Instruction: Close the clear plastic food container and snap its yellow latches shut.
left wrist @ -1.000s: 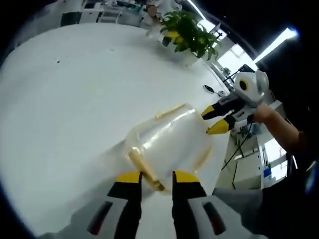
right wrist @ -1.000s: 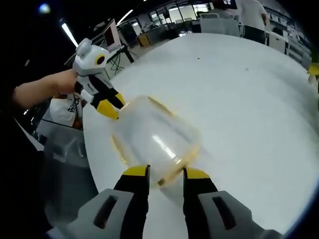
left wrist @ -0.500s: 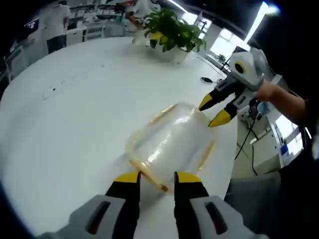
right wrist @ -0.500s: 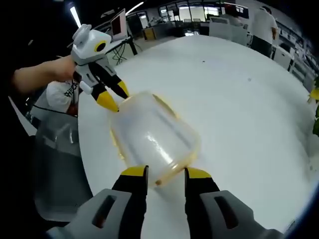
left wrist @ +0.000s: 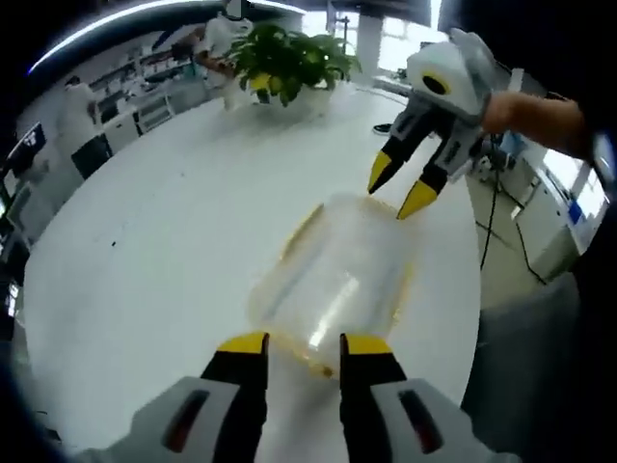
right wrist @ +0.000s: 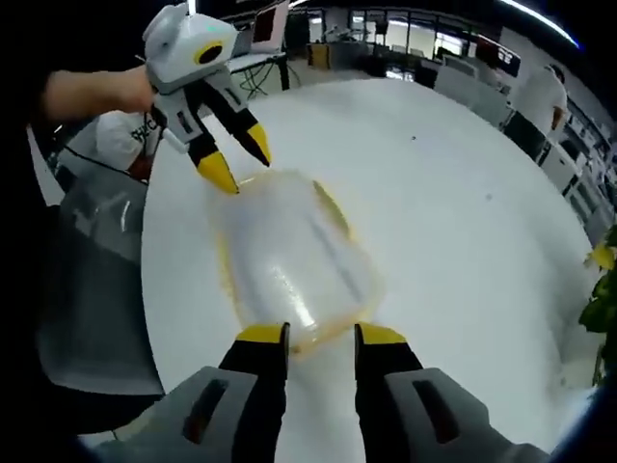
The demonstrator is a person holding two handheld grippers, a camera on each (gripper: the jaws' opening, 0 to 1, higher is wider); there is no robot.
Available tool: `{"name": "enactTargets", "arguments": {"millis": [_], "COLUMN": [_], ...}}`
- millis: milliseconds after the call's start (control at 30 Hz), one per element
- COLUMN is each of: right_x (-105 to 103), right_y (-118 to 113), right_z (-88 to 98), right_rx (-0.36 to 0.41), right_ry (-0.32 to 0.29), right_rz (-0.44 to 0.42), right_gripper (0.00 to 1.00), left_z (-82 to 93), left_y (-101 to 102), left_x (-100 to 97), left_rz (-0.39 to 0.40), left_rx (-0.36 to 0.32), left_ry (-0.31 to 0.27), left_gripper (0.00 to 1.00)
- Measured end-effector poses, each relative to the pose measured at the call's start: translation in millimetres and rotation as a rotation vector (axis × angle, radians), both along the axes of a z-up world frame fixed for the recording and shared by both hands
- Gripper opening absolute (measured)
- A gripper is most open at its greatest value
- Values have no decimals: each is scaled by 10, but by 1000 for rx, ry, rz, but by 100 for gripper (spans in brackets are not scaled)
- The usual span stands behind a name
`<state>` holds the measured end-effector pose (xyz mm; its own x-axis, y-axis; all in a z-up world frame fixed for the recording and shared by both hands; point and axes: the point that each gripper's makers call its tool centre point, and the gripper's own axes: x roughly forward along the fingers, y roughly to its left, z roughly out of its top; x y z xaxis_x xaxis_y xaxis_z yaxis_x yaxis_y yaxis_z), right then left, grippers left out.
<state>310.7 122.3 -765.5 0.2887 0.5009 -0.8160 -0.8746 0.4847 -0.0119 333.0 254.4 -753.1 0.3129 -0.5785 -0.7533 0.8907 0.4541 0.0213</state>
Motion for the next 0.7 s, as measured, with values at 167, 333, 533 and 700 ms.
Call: {"name": "enactTargets", "arguments": {"millis": [167,333,533,700], "right_x": [38,93,135,185], "right_y": [253,503,715,785], "right_z": [138,162,116,122], "right_rx": [77,93,87,85], "right_ry": [-27,-32,-44,-49], "right_rz": [63,99,160,173], "right_gripper": [29,29,29,29], "left_z": [84,31,38,-14], "left_y": [-260,-417,-533,-565], "left_x": [-46,-55,-58,-85], "left_rz": [-118,-180,-222,-236], "left_rx": [-31,-2,-7,-7], "left_ry": [-39,-53,-52,-35], "left_gripper": [25,25,26,28]}}
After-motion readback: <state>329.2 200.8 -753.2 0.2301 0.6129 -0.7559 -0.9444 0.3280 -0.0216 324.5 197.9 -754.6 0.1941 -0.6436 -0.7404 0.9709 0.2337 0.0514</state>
